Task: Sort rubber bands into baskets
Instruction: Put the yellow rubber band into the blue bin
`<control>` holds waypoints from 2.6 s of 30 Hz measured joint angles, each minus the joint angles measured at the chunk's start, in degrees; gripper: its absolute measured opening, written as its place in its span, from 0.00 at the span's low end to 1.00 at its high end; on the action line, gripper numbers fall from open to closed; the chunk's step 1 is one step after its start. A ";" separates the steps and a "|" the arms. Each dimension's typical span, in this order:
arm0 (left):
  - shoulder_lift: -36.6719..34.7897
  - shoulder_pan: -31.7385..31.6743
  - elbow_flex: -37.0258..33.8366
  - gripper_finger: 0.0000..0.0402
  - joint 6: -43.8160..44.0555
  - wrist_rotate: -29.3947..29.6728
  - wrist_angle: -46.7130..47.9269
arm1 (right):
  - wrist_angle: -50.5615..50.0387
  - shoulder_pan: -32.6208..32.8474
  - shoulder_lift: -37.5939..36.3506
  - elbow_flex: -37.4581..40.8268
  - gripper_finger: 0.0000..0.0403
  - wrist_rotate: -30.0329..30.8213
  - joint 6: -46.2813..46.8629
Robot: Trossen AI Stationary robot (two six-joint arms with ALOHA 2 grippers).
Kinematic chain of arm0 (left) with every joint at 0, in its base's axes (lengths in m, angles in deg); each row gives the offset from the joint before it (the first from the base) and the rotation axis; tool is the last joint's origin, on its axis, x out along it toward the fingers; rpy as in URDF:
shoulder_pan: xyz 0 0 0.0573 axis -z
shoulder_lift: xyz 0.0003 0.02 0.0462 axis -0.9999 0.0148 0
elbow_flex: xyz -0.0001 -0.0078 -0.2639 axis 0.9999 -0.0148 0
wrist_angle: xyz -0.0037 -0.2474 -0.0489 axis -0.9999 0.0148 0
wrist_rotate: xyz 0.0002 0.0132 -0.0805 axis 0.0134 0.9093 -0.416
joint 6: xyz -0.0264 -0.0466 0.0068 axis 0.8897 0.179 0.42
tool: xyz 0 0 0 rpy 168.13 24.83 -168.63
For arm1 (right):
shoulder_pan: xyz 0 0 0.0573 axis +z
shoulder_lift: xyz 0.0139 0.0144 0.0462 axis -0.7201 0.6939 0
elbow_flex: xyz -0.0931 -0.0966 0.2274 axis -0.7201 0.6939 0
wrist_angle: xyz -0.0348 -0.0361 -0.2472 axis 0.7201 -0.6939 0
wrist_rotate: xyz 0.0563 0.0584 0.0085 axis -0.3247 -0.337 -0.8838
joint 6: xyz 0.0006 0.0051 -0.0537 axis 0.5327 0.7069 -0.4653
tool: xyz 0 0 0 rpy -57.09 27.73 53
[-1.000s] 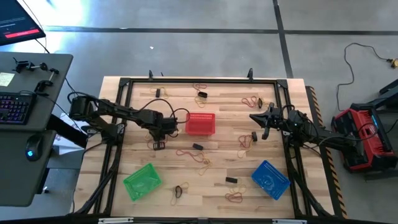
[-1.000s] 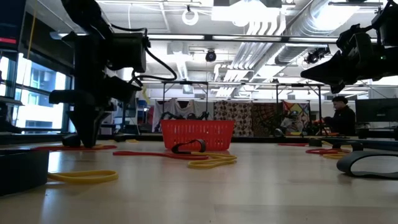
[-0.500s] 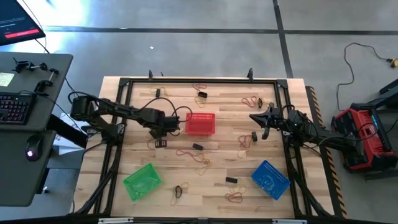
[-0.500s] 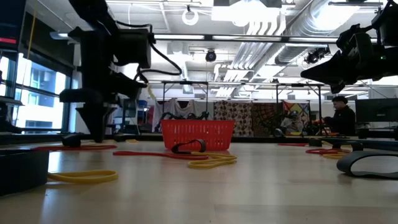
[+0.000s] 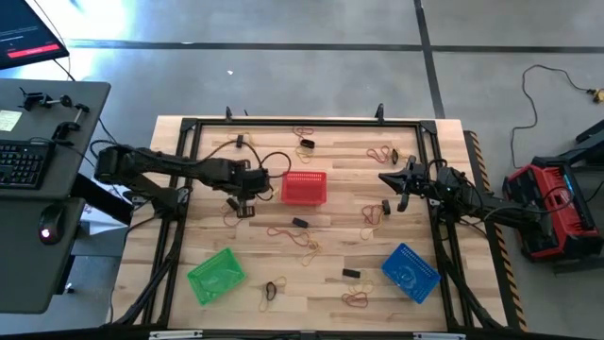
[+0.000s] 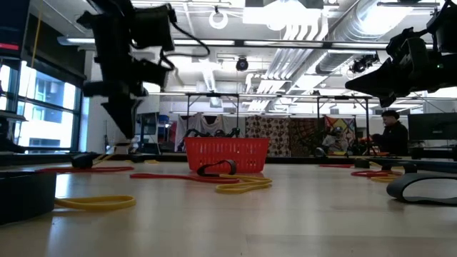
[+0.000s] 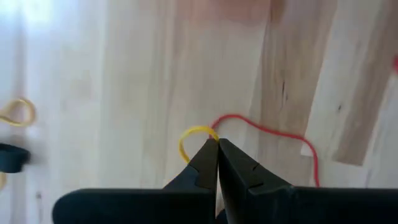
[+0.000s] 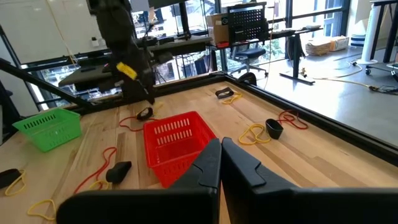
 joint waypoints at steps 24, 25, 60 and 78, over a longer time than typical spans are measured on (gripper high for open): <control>-12.82 -0.42 0.04 0.00 0.59 0.58 -5.01 | 8.69 0.07 -0.05 -2.00 0.00 -5.55 -1.62; -12.82 -0.42 0.04 0.00 0.60 0.58 -5.04 | 8.63 0.07 -0.05 -2.14 0.00 -5.70 -2.01; -12.82 -0.33 0.04 0.00 -1.99 -1.09 -20.54 | 6.02 0.07 -0.05 -2.29 0.00 -5.54 -3.28; -6.20 4.80 -0.50 0.00 0.59 -12.07 -49.63 | 8.21 2.05 5.45 -2.36 0.16 -8.84 0.64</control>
